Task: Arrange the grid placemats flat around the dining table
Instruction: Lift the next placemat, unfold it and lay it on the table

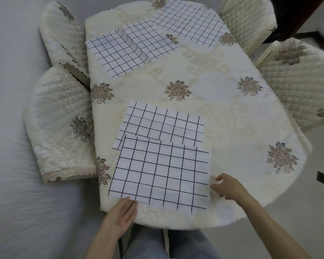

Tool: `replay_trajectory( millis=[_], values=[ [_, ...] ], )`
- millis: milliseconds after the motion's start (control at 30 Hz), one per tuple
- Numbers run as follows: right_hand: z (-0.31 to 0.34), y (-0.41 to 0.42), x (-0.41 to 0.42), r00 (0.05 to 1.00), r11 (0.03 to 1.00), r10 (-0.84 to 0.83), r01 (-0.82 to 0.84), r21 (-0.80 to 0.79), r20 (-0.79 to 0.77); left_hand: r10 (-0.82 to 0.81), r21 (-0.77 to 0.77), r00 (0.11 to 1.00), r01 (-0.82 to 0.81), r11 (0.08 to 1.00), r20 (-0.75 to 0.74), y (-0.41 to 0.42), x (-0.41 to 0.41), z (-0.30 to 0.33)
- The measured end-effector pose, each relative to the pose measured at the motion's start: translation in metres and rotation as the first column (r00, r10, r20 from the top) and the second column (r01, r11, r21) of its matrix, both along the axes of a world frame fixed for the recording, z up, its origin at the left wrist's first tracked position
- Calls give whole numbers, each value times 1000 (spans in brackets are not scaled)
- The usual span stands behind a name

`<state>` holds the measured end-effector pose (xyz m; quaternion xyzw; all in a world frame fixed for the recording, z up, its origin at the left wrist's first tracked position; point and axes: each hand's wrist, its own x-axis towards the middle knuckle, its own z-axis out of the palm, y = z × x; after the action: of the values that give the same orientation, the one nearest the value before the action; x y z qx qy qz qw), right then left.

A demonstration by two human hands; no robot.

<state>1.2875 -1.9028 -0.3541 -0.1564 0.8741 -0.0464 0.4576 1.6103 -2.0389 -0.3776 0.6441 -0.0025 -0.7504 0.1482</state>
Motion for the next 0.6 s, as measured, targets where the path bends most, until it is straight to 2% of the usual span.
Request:
replay_trajectory(
  millis=[67, 167, 267, 333, 467, 600],
  values=[
    [4, -14, -5, 964, 985, 172, -163, 58, -204, -8, 22, 1000, 9, 1000, -16, 13, -6, -3],
    [13, -48, -5, 929, 963, 203, -247, -110, -311, -6, 65, 998, 10, 998, -63, 29, -15, -1],
    [13, -92, 1, 884, 873, 309, -410, -264, -350, -6, 90, 995, 14, 996, -95, 36, -22, 1],
    [8, -122, 7, 843, 801, 405, -513, -307, -354, -9, 90, 995, 18, 996, -97, 38, -25, 1],
    [-6, -167, 15, 763, 705, 528, -638, -308, -373, 10, 87, 997, -3, 996, -82, 40, -28, 0],
    [-19, -195, 19, 721, 680, 613, -690, -248, -322, -6, 77, 998, 11, 997, -61, 40, -29, -2]
  ],
)
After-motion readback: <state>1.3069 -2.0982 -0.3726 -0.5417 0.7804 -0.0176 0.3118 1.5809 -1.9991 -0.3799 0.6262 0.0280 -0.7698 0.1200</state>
